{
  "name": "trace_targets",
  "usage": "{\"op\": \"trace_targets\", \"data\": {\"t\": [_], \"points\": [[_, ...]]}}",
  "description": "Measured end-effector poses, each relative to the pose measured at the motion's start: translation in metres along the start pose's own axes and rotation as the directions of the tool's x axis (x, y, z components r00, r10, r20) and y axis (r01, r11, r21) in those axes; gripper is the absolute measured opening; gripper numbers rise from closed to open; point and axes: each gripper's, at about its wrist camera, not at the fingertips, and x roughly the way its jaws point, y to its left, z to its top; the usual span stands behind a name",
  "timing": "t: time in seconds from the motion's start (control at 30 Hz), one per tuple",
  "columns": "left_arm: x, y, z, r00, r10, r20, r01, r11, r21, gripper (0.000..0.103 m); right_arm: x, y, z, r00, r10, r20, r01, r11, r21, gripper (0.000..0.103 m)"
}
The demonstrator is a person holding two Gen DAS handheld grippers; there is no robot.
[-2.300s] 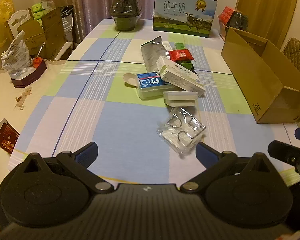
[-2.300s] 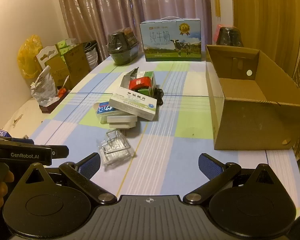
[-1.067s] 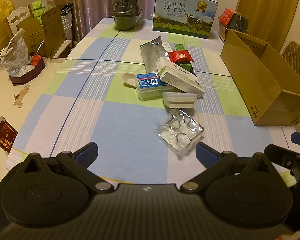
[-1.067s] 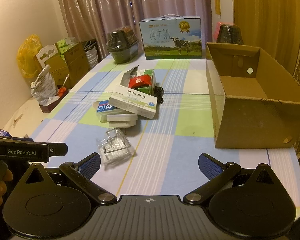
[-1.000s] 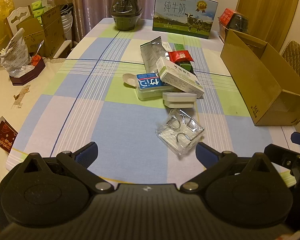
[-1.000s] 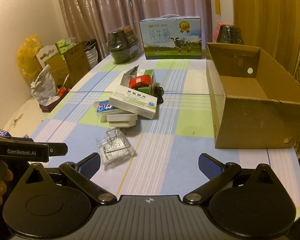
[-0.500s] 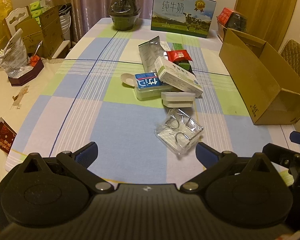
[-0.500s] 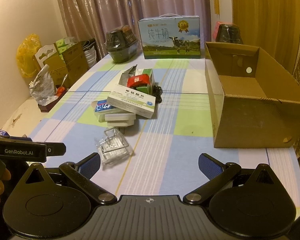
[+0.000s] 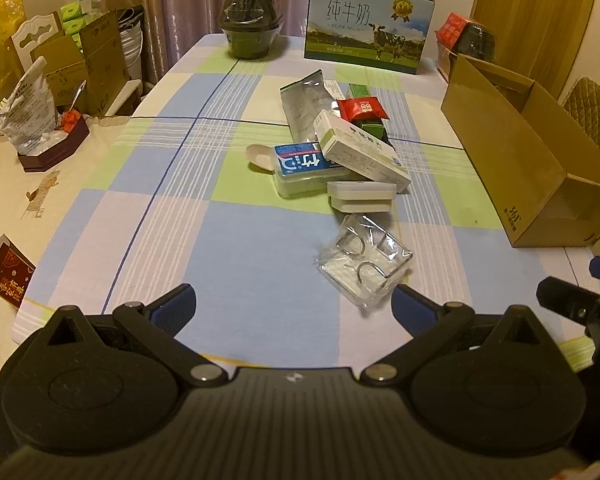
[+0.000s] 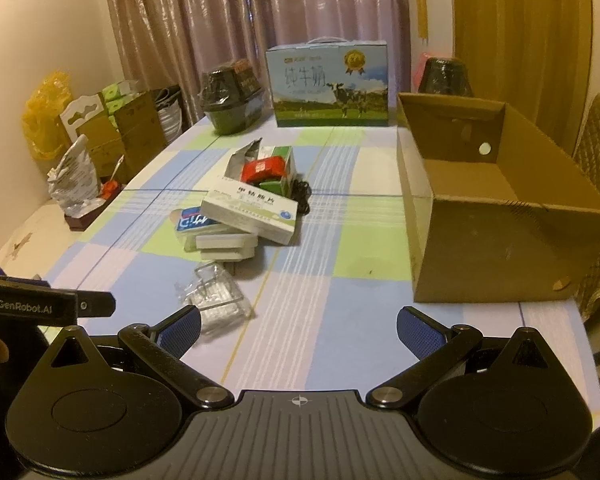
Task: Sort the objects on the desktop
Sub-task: 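Reach the right tool to the clear plastic soap dish and grasp it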
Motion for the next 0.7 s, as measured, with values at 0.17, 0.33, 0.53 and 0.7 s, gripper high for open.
{"op": "trace_targets", "data": {"t": [0.17,0.33,0.53,0.7], "points": [[0.0,0.001,0.0,1.0,0.002,0.001,-0.002,1.0,0.0,0.102,0.002,0.003,0.001,1.0,-0.001,-0.011,0.001,1.0,-0.017,0.101],[0.0,0.001,0.0,1.0,0.003,0.001,-0.003,1.0,0.006,0.102,0.004,0.011,0.0,1.0,0.006,-0.018,-0.007,0.998,-0.056,0.101],[0.0,0.008,0.004,0.999,0.013,0.03,-0.015,0.998,0.055,0.102,0.011,0.015,0.001,0.999,0.026,-0.032,-0.029,0.996,-0.088,0.101],[0.004,0.023,0.017,0.999,-0.003,0.046,-0.001,0.996,0.09,0.102,0.022,0.023,0.005,0.997,0.072,-0.019,-0.074,0.989,-0.13,0.101]]}}
